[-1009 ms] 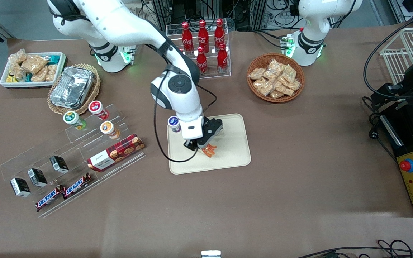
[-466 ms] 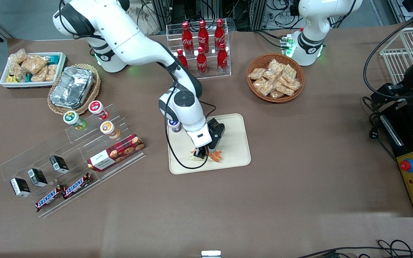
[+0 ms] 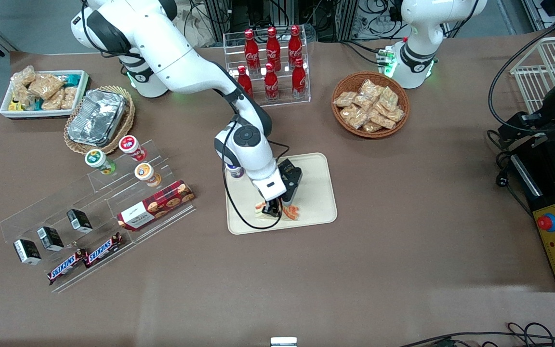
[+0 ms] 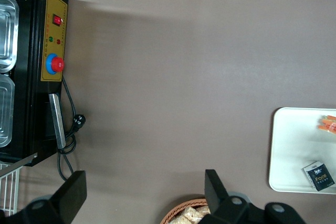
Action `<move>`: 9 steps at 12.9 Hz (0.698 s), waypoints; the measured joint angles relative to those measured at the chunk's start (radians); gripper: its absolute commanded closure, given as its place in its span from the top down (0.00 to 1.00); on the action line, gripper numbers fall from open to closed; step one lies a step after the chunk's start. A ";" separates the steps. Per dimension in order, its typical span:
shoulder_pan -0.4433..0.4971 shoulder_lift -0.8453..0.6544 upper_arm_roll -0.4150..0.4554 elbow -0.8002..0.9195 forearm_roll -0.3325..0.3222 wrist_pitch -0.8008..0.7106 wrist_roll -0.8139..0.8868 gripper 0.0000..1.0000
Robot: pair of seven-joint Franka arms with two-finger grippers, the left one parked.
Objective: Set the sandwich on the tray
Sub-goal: 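Lower the sandwich onto the tray and open the right gripper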
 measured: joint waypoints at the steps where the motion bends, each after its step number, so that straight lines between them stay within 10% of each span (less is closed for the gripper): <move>1: 0.000 0.001 0.000 0.000 0.000 0.002 0.004 0.99; 9: -0.005 -0.113 -0.001 0.043 0.005 -0.155 0.238 0.99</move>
